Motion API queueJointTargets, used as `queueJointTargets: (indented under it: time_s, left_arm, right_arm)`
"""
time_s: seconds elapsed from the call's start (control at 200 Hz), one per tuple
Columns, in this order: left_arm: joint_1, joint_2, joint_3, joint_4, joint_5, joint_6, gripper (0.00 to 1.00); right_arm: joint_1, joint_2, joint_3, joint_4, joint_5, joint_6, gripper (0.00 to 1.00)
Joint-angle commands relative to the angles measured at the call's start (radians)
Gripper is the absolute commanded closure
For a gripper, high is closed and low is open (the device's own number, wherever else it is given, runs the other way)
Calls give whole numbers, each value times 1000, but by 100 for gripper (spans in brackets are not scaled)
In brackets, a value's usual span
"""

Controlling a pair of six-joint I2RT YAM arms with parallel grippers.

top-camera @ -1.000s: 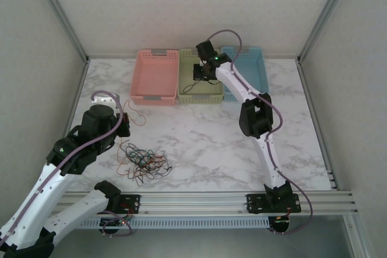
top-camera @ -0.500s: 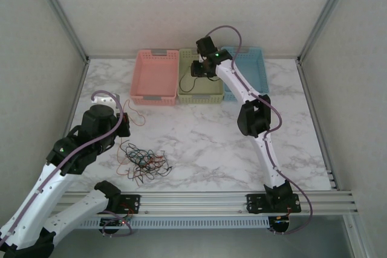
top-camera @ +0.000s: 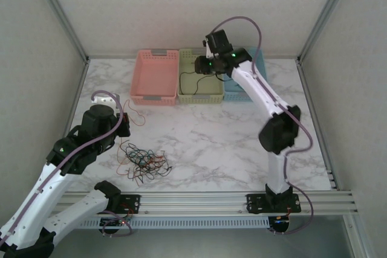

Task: Untangle the cables

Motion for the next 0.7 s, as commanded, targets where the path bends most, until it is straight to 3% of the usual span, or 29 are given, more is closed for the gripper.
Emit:
queueJointTargets:
  time_s: [0.0,0.115,0.305,0.5,0.691]
  left_arm:
    - [-2,-8,-6,-8,4,8,100]
    - [-3,-16,-4,-7,9,4,100]
    - [-3,-18,-2,-9,8,3,100]
    - [-3,-21,-5,-12,-15,6,100]
    - [-2,-21,-5,-13,-25,6,100]
  right_arm:
    - [70,-199,-270,188,-93,5,59]
    - [119,-354,-564,331,-194,48,61]
    - [280,-405,-806,416,-256,65,63]
    - [429,-298,-875,513,-311,71,60]
    - [497,-142,-783,530,-357,56,59]
